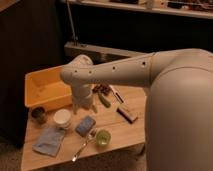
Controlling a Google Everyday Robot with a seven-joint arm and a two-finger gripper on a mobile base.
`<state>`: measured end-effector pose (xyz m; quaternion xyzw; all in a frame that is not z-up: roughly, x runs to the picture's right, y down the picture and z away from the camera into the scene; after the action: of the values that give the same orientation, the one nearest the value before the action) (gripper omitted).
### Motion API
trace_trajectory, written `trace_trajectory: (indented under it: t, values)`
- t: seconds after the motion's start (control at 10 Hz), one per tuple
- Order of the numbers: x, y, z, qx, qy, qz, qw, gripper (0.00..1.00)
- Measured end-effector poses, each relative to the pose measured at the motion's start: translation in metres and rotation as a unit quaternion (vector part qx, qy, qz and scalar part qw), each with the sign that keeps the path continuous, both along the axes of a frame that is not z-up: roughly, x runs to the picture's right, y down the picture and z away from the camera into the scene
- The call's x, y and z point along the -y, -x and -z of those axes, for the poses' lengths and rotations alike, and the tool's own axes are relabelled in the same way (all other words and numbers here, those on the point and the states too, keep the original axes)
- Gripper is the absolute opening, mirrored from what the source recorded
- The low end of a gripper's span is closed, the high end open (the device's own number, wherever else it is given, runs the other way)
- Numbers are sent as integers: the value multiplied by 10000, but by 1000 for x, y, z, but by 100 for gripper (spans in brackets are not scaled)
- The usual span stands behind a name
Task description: Place brush in table surface
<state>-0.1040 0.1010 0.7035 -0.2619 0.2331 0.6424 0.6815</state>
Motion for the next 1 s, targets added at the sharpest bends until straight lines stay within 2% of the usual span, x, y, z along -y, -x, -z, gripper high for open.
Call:
trace_trajectory:
  t: [0.8,0.9,1.0]
  values:
    - [0,0,0,56,-31,4,10000,65]
    - [-1,-2,-3,230,-148,33,9996,65]
    - [1,-10,-10,421,-371,118,9984,65]
